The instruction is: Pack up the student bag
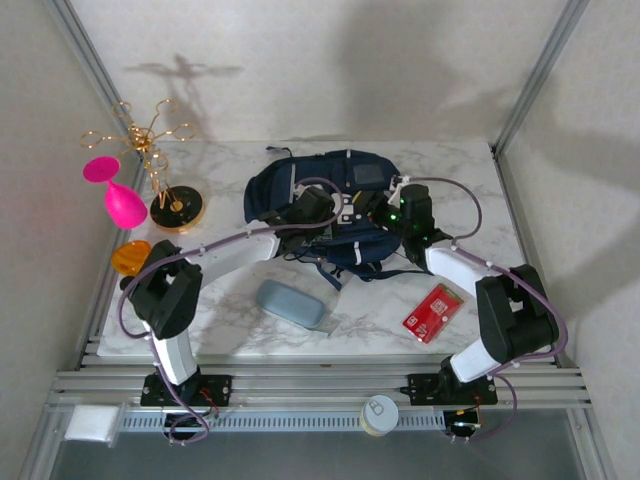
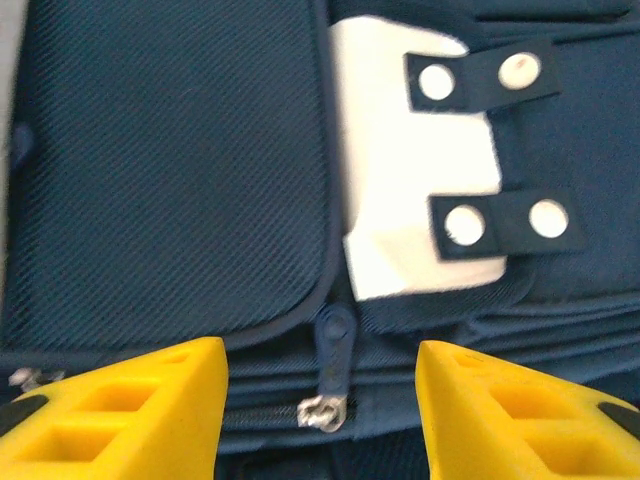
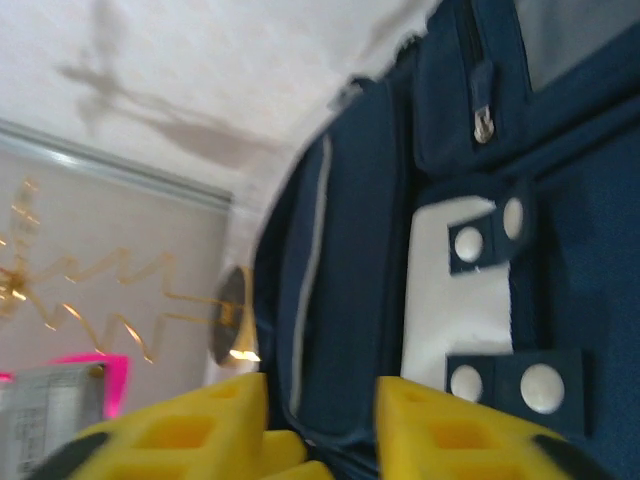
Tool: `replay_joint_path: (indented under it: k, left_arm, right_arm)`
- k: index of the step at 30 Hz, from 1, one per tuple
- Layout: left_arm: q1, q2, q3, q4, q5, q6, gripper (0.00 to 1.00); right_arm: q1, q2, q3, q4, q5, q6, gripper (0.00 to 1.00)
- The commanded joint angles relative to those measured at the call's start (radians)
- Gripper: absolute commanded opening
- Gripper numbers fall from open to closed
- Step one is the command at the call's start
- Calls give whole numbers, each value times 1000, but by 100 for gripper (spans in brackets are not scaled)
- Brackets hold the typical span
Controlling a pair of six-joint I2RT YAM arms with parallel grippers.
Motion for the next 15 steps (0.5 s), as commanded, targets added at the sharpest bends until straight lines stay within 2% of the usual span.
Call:
replay_joint_path:
  k: [1, 3, 5, 8, 11, 15]
  left_arm:
    - [30, -111, -87, 36, -2, -67, 51]
    - [44, -159, -138, 62, 0, -89, 51]
    - [54, -203, -199, 104, 12, -115, 51]
    - [79, -257, -265, 147, 52, -144, 51]
    - [92, -295, -299, 154, 55, -150, 52]
    - [109, -330, -333, 166, 90, -155, 53]
  right_arm:
    - [40, 17, 87, -342, 59, -79, 46]
    - [70, 38, 149, -445, 108, -143, 54]
    - [98, 97, 233, -527, 127, -278, 59]
    - [121, 172, 334, -599, 186, -520, 60]
    - [133, 200, 392, -650, 300, -706, 61]
    - [149, 225, 390, -662, 279, -974, 62]
